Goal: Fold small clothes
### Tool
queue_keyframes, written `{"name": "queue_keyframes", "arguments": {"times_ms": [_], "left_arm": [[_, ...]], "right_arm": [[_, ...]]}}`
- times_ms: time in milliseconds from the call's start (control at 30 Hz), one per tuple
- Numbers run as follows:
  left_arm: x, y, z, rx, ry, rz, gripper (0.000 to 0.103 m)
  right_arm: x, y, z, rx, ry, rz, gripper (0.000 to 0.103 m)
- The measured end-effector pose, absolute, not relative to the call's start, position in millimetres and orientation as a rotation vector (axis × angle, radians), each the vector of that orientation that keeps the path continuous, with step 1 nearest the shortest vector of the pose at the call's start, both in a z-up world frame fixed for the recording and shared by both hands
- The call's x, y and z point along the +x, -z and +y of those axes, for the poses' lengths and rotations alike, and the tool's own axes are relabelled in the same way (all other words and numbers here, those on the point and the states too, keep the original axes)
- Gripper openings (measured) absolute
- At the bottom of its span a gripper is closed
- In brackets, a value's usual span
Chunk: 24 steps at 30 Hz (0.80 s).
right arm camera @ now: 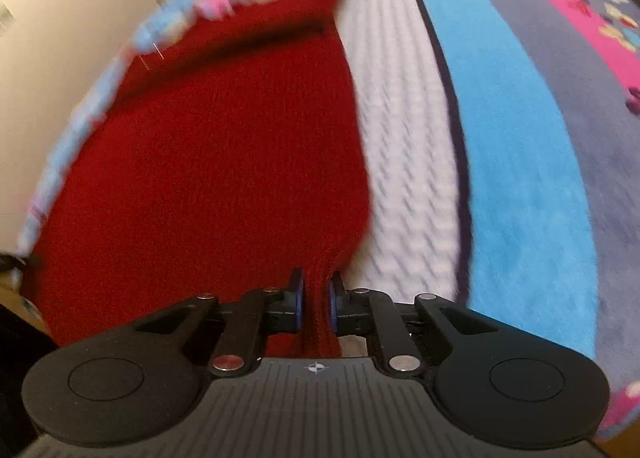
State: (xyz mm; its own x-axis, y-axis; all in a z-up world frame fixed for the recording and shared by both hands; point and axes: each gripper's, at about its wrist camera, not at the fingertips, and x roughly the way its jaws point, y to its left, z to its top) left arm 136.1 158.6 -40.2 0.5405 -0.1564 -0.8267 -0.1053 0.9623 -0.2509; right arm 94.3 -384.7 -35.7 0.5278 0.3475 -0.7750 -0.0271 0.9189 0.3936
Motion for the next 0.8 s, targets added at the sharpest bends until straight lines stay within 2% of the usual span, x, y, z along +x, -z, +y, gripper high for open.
{"name": "queue_keyframes", "arguments": {"times_ms": [67,200,233,333,467,667,733,767,800], "left_arm": [[135,41,159,-0.302,0.025,1.015,0.012],[139,53,156,-0.298,0.016,1.098,0.014],[140,54,156,-0.3,0.014,1.106,0.018],[141,59,159,-0.312,-0.017,1.136,0.029],[141,65,162,-0.308,-0.063,1.169,0.031],[143,66,157,-0.28,-0.031,1.177,0.03],[142,64,153,-0.266,-0.009,1.163,0.021],[142,63,151,-0.258,-0.005,1.155,0.014],[142,62,149,-0.254,0.002,1.146,0.014]], "right_arm": [[94,36,-389,0.378,-0.212,0.992,0.012],[100,52,-382,0.317,-0.146,1.105,0.013],[100,54,-379,0.289,-0.131,1.119,0.017],[102,59,-377,0.262,-0.115,1.148,0.018],[99,67,-372,0.216,-0.111,1.196,0.027],[101,68,-367,0.194,-0.124,1.2,0.032],[102,68,-365,0.185,-0.135,1.195,0.034],[102,68,-365,0.19,-0.14,1.19,0.028],[102,66,-365,0.201,-0.145,1.184,0.019]]}}
